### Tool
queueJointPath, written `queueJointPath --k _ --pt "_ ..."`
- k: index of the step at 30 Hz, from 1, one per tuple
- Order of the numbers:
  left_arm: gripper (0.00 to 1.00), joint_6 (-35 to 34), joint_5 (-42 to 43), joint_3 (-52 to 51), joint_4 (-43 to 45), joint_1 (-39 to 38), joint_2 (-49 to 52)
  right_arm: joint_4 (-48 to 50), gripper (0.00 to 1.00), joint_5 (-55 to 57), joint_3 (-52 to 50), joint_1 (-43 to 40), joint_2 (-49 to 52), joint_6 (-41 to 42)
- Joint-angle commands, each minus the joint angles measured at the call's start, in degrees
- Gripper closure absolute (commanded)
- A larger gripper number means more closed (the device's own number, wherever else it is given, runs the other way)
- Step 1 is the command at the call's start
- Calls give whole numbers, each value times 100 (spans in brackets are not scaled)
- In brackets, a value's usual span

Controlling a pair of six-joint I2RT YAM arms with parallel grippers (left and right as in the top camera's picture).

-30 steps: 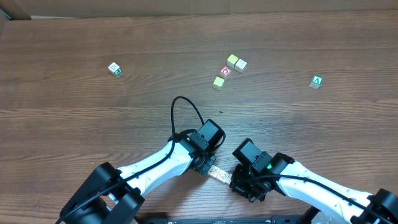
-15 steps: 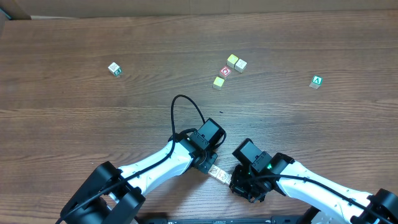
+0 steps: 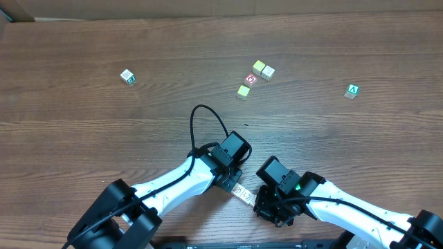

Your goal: Flip 4 blocks

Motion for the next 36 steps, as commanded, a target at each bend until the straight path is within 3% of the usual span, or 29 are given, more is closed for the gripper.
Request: queueJointPath --k 1,17,36 --pt "96 -55 -116 -195 -4 -33 264 105 96 -31 94 26 26 28" --pt "96 570 -94 -195 0 -35 264 105 96 -33 94 26 26 26" --pt "96 737 -122 -197 118 -33 264 107 96 -96 94 26 26 26"
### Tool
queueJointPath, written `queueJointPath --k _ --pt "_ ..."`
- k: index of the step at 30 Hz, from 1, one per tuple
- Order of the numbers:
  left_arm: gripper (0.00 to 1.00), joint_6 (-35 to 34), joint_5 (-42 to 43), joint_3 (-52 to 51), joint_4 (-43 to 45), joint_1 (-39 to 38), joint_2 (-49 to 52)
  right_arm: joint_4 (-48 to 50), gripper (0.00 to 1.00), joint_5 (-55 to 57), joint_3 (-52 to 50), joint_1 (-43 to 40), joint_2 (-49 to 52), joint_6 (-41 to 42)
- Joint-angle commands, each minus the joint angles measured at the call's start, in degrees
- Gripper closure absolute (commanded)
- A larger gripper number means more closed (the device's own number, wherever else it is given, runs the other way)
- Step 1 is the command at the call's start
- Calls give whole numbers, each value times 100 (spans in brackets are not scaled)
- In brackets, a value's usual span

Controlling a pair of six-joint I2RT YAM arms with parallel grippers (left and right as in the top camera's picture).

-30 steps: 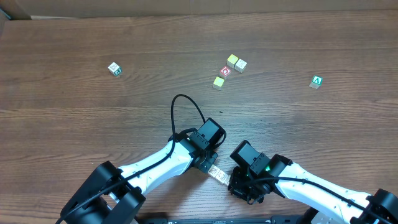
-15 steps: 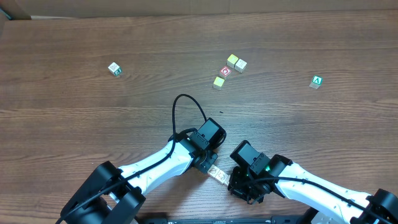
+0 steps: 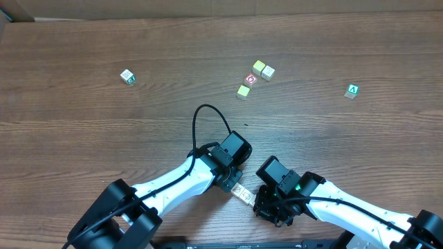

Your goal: Flip 4 blocks

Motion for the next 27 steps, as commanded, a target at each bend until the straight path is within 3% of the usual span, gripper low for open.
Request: queueJointPath --k 1,27 --pt "96 177 -103 -197 42 -35 260 72 96 -59 94 28 26 26" --pt "96 278 -197 -195 208 -33 260 72 96 -146 94 39 26 151"
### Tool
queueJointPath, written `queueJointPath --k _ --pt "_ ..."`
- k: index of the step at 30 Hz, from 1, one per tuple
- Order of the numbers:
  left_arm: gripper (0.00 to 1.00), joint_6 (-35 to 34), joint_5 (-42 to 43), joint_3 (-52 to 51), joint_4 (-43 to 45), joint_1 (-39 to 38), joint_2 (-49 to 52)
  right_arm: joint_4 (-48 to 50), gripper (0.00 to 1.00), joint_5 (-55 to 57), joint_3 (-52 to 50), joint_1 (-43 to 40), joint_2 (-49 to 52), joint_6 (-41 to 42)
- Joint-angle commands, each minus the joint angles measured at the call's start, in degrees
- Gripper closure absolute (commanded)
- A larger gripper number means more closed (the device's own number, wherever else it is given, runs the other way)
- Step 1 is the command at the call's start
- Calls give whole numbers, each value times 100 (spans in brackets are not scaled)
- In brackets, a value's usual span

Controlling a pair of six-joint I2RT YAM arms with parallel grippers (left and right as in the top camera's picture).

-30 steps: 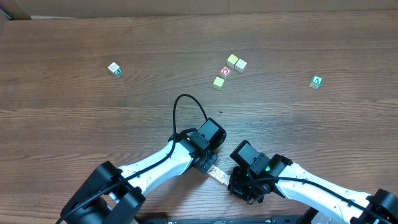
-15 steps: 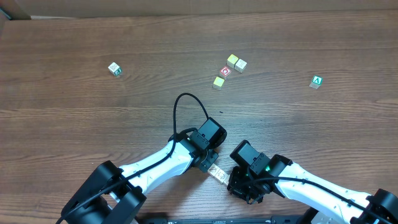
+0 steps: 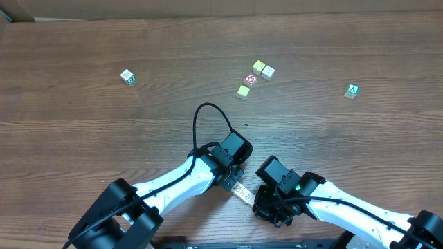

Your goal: Flip 4 blocks

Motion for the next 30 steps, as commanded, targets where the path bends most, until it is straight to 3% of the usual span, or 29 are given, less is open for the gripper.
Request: queueJointPath --k 1,30 --pt "96 129 -168 -184 -2 -33 234 39 96 -46 94 37 26 66" --pt "96 131 -197 -186 166 -33 234 297 96 -87 94 229 26 284"
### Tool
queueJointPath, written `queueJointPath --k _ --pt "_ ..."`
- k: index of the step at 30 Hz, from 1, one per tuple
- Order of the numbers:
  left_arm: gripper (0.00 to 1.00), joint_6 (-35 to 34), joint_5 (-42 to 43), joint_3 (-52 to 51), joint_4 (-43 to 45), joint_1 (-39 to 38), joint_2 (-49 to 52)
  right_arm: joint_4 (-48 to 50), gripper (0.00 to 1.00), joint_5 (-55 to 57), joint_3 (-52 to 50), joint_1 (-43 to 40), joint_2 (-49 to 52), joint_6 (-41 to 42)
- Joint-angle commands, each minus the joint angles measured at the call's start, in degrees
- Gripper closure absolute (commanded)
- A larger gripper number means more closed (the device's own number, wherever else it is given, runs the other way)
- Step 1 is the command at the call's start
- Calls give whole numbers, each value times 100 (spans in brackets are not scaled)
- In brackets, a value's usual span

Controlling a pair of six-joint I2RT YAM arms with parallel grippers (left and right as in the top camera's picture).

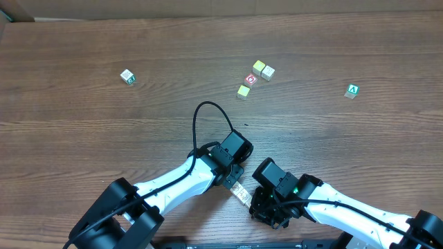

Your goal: Flip 4 blocks

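Six small blocks lie on the far half of the table in the overhead view. A white-and-green block (127, 76) is at the left. A cluster in the middle holds two pale blocks (259, 67) (268, 72), a red-marked block (250, 79) and a yellow-green block (243, 90). A green block with an A (353, 90) is at the right. My left gripper (239, 187) and right gripper (266, 213) sit close together near the front edge, far from every block. Their wrists hide the fingers.
The wooden table (83, 138) stretches across the view, with a cardboard wall along the back. A black cable loop (208, 111) rises from the left wrist. A small white piece (241, 193) shows between the two wrists.
My right wrist has shifted slightly to the left, nearer the left gripper. The left arm and all blocks are where they were.
Both arms stayed low at the front edge throughout, with the blocks untouched. The cable loop on the left wrist rose a little after the first moment. The right wrist crept leftward by now.
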Motion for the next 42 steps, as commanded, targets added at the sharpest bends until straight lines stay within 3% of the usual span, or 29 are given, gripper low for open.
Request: queueJointPath --k 1,42 --pt "96 131 -68 -164 -46 -33 212 85 96 -15 94 11 26 74" --pt "96 254 302 -164 144 -39 212 177 96 -37 94 155 26 205"
